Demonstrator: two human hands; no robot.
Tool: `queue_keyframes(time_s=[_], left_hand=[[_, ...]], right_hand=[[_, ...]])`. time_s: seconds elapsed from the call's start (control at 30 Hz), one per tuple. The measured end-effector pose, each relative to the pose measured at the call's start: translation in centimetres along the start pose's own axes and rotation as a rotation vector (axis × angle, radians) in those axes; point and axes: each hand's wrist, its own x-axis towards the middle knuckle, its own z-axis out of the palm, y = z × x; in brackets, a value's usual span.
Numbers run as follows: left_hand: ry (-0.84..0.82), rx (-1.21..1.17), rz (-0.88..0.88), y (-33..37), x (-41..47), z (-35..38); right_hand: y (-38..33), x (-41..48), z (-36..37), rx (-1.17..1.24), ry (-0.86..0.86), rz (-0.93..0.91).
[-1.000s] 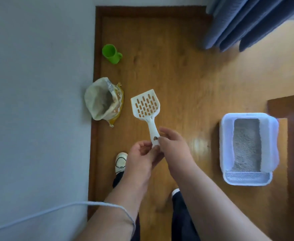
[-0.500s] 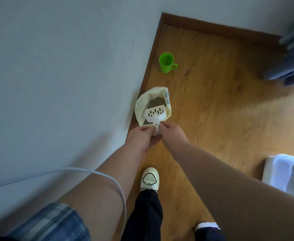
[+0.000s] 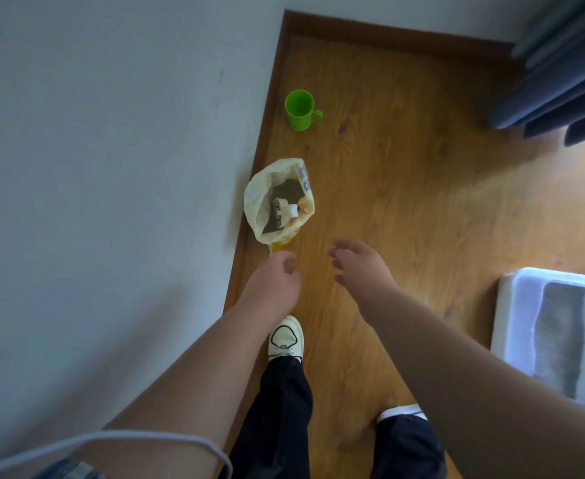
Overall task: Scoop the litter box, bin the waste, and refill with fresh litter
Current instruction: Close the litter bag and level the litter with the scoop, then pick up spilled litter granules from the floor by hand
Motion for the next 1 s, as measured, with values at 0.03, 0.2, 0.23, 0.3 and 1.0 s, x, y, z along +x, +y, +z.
queue_keyframes(time_s=[0.03, 0.2, 0.23, 0.3, 1.0], left_hand=[[-0.011, 0.068, 0.024, 0.5, -0.9, 0.5], [0.021, 0.390, 0.197, 4.6, -5.1, 4.9], [0.026, 0.441, 0.242, 5.4, -5.8, 6.0], [0.018, 0.533, 0.338, 7.1, -7.3, 8.7], [-0.297, 1.191, 0.986, 20.9, -28.3, 43.3]], right_hand=[[0.6, -0.9, -1.4, -0.002, 0.024, -0.020], [5.0, -6.4, -10.8, -0.105, 0.163, -0.091], [5.9, -7.5, -12.6, -0.158, 0.190, -0.110], [8.0, -9.5, -16.1, -0.286, 0.242, -0.153], [35.3, -26.9, -42.1, -0.033, 0.716, 0.143]])
